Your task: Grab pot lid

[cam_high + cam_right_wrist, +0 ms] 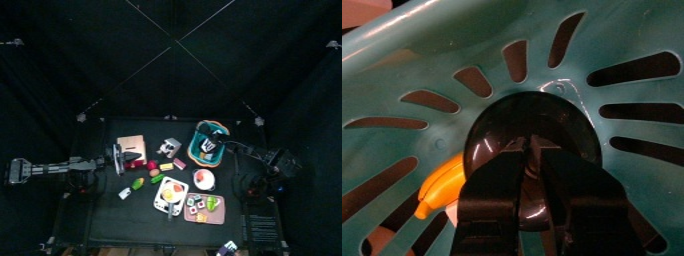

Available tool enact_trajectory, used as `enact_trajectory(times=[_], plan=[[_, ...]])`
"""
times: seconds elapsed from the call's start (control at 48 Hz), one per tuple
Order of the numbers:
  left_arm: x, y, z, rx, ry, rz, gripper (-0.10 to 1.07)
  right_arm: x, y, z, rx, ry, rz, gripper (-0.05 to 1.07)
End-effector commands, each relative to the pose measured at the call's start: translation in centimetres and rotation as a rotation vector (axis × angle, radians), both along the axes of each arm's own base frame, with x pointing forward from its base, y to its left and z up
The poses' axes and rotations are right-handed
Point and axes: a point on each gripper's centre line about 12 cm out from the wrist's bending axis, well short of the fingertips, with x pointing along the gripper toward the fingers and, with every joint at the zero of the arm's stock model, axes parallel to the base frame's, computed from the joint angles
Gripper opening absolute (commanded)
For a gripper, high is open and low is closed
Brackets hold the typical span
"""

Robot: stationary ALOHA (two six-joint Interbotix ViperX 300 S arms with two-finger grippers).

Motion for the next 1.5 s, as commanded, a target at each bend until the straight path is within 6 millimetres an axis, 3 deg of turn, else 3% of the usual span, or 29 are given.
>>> enact_trajectory(times=[0.0,0.542,0.729,1.042,1.479], plan=[[0.1,0.1,0.5,0.007,-0.017,0.004,0.09,0.3,-0.1,1.1,-0.012,-0.011,0.006,0.54],[0.1,0.2,0.5,0.006,-0.016,0.010,0.09,0.0,0.3,5.2,-0.082,-0.089,0.006,0.54],[0.1,0.3,0.5,0.006,-0.016,0.011,0.09,-0.2,0.9,4.1,-0.034,-0.083,-0.012,0.58],[-0.5,1.4,-0.1,-0.021,-0.012,0.067,0.09,-0.3,1.0,3.7,-0.003,-0.093,-0.036,0.83],[-3.3,3.6,-0.8,-0.084,-0.045,0.212,0.09,-1.0,-0.2,3.4,0.032,-0.133,-0.123,0.84]])
